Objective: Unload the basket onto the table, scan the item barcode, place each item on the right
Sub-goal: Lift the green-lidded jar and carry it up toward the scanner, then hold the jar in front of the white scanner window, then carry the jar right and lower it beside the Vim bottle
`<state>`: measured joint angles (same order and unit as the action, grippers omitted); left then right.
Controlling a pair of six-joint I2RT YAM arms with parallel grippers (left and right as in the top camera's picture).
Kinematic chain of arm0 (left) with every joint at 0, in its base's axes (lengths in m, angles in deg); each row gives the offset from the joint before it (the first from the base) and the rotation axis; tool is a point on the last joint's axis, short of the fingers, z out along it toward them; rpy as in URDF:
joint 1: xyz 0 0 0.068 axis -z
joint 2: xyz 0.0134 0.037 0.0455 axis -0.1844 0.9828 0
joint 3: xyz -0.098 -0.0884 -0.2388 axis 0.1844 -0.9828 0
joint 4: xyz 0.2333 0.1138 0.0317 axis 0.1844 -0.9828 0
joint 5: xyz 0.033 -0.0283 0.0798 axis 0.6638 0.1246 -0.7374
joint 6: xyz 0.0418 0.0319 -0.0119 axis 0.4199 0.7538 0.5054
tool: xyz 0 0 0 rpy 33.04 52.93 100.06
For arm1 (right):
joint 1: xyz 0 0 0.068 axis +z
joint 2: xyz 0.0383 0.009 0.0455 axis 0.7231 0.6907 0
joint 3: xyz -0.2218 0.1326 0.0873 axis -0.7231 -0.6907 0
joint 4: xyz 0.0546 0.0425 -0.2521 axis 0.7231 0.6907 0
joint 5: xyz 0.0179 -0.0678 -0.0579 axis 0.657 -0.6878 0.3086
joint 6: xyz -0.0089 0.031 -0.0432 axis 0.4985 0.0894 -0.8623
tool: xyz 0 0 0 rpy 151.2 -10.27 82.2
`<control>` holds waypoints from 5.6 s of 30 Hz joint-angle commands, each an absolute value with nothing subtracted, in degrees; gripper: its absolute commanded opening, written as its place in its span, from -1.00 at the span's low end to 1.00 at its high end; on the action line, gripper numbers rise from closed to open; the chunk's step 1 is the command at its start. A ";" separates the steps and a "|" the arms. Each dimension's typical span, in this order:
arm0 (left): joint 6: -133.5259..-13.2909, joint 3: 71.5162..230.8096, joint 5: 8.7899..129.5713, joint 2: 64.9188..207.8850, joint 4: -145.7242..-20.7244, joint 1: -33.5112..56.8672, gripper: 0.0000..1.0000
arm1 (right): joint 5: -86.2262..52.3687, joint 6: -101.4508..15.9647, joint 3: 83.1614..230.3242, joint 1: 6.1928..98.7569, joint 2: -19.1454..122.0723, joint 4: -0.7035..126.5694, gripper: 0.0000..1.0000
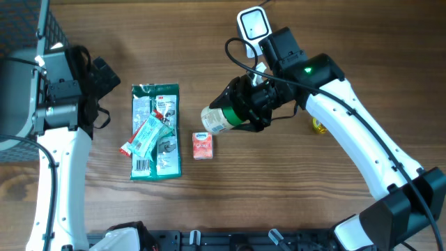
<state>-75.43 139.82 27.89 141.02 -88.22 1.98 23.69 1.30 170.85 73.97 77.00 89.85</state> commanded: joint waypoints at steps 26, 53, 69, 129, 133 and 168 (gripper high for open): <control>-74.93 140.02 27.59 140.98 -88.07 1.77 1.00 | -13.18 -7.36 171.62 74.52 76.48 89.83 -0.60; -74.93 140.04 27.59 140.98 -88.07 1.77 1.00 | -28.28 -35.31 192.84 73.62 80.81 92.25 -0.58; -74.93 140.02 27.59 140.98 -88.07 1.77 1.00 | -42.56 -48.78 192.84 72.97 98.66 55.01 -0.91; -74.93 140.04 27.59 140.98 -88.07 1.77 1.00 | -24.87 -46.15 192.69 63.63 96.89 46.33 -0.90; -74.93 140.04 27.59 140.98 -88.07 1.77 1.00 | -24.87 -46.09 192.69 63.63 88.94 59.18 -0.91; -74.93 140.04 27.59 140.98 -88.07 1.77 1.00 | -27.34 -38.50 167.68 34.85 81.72 94.77 -0.84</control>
<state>-75.43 139.82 27.89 141.02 -88.24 1.98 -29.79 -39.33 173.10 35.85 81.31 97.61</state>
